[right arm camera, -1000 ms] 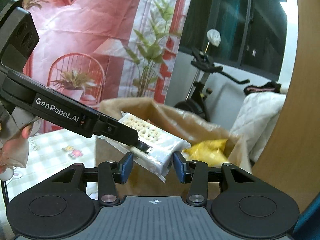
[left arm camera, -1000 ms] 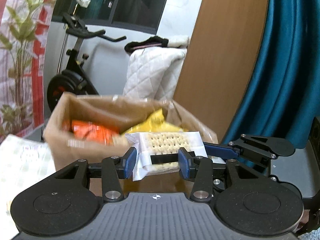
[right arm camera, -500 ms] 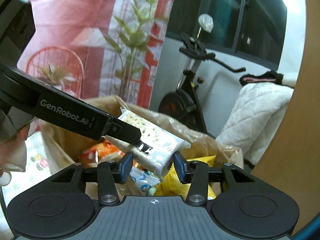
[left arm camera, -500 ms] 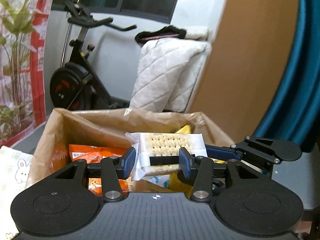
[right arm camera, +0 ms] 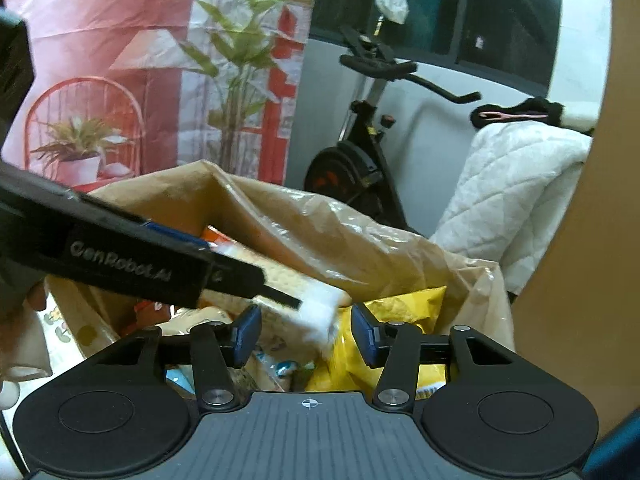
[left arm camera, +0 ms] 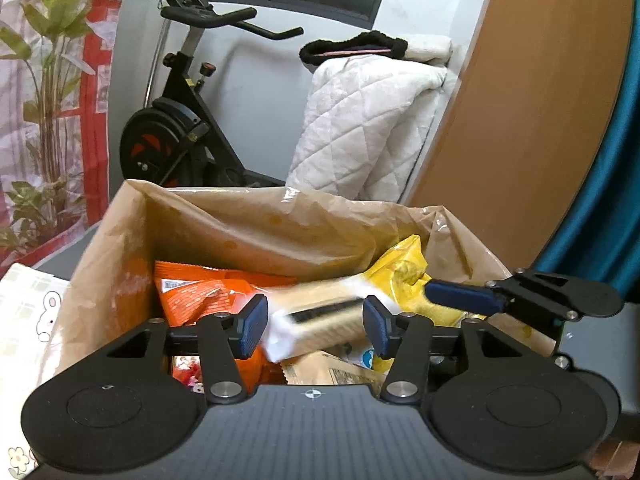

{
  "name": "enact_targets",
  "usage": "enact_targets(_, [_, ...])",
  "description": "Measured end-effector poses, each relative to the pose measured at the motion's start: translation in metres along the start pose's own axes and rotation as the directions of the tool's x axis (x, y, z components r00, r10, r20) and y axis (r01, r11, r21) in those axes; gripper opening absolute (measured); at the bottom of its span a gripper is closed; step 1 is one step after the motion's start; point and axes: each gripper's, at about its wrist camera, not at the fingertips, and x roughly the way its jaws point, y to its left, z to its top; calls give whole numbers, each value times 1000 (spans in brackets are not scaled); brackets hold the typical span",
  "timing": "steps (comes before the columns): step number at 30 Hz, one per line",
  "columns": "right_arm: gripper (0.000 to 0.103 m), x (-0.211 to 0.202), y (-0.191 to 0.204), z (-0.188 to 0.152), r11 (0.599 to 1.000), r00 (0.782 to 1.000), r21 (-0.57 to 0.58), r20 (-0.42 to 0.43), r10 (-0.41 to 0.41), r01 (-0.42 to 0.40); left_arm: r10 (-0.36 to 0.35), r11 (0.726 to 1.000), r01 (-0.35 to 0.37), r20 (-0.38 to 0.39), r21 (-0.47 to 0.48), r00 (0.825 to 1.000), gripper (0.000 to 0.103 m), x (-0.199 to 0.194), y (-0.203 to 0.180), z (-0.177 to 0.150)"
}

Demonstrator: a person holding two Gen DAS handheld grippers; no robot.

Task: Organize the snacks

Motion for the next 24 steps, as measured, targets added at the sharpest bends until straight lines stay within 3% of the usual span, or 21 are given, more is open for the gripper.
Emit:
enact_targets(4, [71,-8,-1,0,999,999,35,15,-41,40,16,1000,-16,26,19,1000,75,-12,-2,4])
enact_targets(6, [89,-15,-1,-1,998,998,49,36,-44,42,47,998,-49,58,48,997,83,-22,-4,5])
enact_targets(8, [95,-23,-1,-2,997,997,65,59,-55,51,75,994,-82,88,74,993,87,-34,-6,7])
enact_targets(12, [101,-40,-2,-3,989,993,126,82,-86,75,117,988,-129,129,89,985,92,-55,-9,10])
enact_targets(20, [102,-87,-1,-12,963,978,258,167,-123,77,151,983,-168,208,67,966,97,-102,-16,4])
enact_targets(24, [102,-106,1,-13,948,972,308,186,-140,78,210,965,-242,258,101,943,98,-121,-32,2])
